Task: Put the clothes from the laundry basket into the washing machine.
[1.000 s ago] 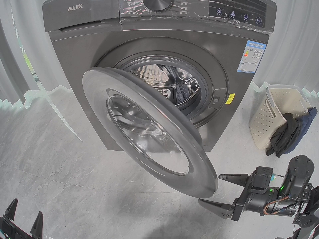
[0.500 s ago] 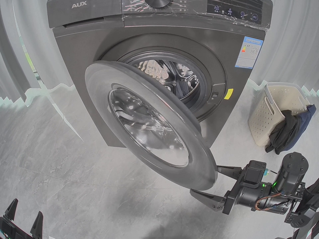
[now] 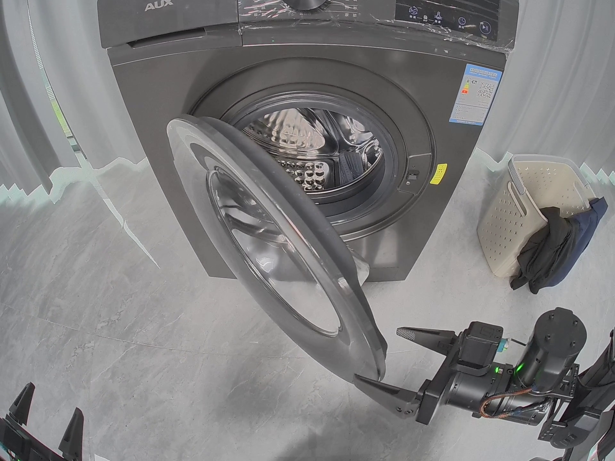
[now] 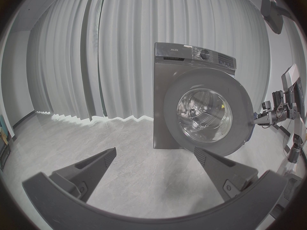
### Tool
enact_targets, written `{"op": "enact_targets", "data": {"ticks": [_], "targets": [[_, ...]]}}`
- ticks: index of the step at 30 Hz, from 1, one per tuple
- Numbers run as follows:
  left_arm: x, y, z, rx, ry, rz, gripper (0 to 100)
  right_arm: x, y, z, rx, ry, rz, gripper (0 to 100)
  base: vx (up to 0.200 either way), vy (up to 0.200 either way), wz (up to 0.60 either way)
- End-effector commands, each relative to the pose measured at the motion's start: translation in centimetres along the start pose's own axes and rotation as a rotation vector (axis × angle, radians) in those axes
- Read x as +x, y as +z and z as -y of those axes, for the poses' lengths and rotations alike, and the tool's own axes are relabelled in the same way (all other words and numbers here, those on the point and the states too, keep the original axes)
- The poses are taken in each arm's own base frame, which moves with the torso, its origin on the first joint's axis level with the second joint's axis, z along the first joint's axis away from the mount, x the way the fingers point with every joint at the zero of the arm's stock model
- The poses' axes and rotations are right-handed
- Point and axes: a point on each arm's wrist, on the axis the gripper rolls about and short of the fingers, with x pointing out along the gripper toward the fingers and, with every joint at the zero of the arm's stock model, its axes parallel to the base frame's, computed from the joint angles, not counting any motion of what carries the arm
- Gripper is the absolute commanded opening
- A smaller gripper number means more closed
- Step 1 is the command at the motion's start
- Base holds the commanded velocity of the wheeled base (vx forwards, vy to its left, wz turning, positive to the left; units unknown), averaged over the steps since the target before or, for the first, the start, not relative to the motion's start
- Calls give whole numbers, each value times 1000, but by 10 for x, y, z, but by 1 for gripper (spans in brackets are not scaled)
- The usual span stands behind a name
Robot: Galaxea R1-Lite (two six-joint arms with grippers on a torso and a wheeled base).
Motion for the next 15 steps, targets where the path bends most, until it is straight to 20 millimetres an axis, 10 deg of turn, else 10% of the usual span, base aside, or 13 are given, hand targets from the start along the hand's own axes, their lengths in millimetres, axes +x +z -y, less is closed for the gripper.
{"op": "enact_targets", "data": {"ticks": [1, 15], "targets": [[0, -5, 0, 3, -1, 2, 100, 4, 5, 5, 1, -21, 22, 100, -200, 0, 0], [0, -5, 0, -2, -3, 2, 100, 15, -2, -9, 0, 42, 7, 100, -43, 0, 0]]}}
